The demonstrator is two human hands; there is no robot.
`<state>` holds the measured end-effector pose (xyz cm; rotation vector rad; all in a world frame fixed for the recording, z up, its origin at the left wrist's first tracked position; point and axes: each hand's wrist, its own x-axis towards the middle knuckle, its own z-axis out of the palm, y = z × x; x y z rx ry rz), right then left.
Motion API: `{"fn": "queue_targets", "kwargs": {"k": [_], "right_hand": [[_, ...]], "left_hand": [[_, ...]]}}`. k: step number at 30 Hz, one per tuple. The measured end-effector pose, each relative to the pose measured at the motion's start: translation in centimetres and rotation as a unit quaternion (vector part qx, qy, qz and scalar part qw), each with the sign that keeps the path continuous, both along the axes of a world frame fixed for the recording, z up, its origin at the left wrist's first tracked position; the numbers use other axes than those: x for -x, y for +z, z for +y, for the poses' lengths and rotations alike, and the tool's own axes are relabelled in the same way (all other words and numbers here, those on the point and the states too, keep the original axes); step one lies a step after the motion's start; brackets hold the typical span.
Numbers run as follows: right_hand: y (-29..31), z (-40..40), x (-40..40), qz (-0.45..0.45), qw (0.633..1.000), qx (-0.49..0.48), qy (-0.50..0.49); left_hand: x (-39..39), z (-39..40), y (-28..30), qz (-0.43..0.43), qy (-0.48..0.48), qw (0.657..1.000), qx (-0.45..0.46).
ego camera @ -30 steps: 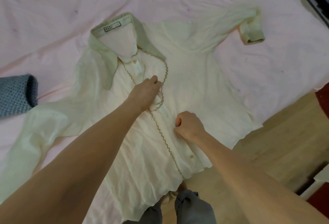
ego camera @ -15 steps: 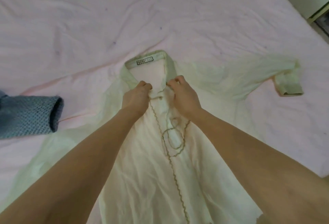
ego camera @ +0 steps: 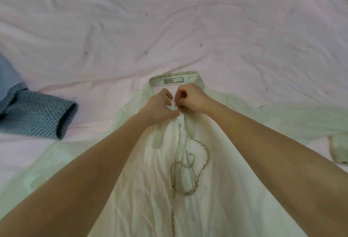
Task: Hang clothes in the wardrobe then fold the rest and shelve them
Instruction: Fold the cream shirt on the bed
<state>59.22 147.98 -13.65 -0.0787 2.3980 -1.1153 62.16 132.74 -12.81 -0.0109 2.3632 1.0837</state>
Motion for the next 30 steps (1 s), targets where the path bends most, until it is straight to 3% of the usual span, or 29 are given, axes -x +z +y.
{"fn": "queue_targets", "kwargs": {"k": [6,9,11,14,18,22,26,30], "right_hand": [[-1.2,0.3,-0.8,0.065,0.998,-0.011,0.005],[-0.9,0.8,-3.0,0.149,0.987,-0.044,-0.052],[-0.8,1.2,-4.7,0.159,0.981,-0.053,-0.102],[-0.6,1.7,-7.9,0.069,0.988,-0.086,-0.111],[-0.1,1.9,-10.7,-0.025,0.983,-0.182,-0.016],[0.5,2.2,-11.0,-0.098,0.984,-0.059,-0.138],[2.5,1.8,-12.1,-0.205,0.917,0.158,-0.304],[3.6,1.1,-14.7,-0.244,0.918,0.112,-0.292]], "left_hand": [[0.4,1.1,-1.7,0.063,0.052,0.995,0.065],[0.7,1.8,-2.6,0.073,0.053,0.992,0.089],[0.6,2.0,-2.9,0.086,0.056,0.99,0.093],[-0.6,2.0,-2.4,0.143,0.025,0.986,0.084],[-3.6,1.3,-1.1,0.268,-0.112,0.955,0.057],[-5.8,0.9,-2.0,0.144,-0.276,0.945,0.102],[-5.9,1.4,-2.5,0.089,-0.25,0.96,0.093],[-5.7,1.5,-2.3,0.08,-0.252,0.96,0.089]]}}
